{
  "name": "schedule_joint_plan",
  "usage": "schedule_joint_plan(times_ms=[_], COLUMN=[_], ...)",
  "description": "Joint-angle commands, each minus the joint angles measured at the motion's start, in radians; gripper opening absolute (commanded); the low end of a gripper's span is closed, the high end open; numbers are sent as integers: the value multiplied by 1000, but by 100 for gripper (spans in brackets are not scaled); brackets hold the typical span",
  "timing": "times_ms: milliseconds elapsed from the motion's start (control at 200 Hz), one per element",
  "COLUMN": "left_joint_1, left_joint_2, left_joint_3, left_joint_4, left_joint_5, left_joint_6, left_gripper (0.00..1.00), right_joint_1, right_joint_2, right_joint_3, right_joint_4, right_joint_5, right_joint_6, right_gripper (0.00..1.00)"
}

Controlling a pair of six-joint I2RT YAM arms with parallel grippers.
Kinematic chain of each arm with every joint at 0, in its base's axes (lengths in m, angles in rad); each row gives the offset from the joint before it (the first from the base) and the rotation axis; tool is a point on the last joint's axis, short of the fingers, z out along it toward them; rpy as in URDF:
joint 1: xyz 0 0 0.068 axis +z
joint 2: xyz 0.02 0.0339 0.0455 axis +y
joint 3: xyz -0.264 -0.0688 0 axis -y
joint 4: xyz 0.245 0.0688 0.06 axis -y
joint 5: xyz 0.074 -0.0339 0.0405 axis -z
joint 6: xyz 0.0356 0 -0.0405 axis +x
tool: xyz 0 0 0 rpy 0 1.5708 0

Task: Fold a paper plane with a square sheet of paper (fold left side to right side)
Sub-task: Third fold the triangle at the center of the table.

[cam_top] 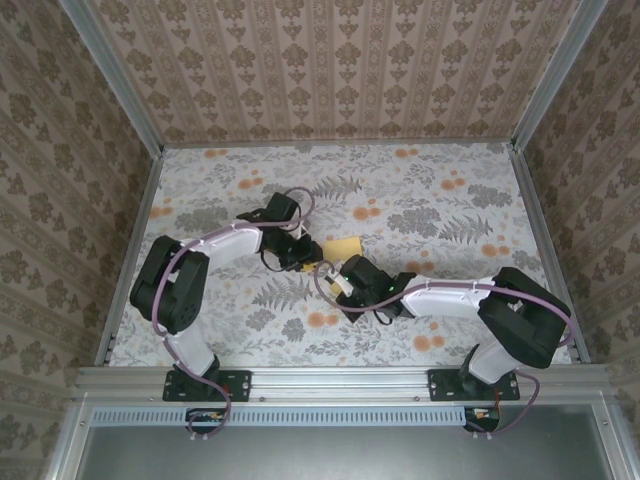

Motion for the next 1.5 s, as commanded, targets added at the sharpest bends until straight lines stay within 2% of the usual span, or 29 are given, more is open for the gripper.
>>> schedule_joint_plan(times_ms=[0,165,380,740,915,1260,1495], left_joint_1=[-3,-15,-33,-55,-60,-66,-70], left_joint_2=[69,193,312,413,431,439,441], left_joint_3=[88,198,315,353,357,364,363], left_joint_4=[-38,-34,-40,-73,-106,-116,-115], left_joint_5=[21,57,106,85,35,18,17], left_joint_6=[103,140,172,199,221,223,218], left_gripper=[15,8,7,4,3,2,1], right_joint_1=[-18,-32,-52,-111,-150,-206,-229], right_joint_2=[-4,8,27,33,31,31,37], right_joint_3=[39,49,51,43,46,59,70], right_joint_4=[-30,-35,-28,-13,-56,-111,-117], right_joint_5=[-86,-121,-164,-252,-214,-74,-43], right_joint_6=[32,48,70,117,135,180,200], right_gripper=[0,0,0,0,0,0,0])
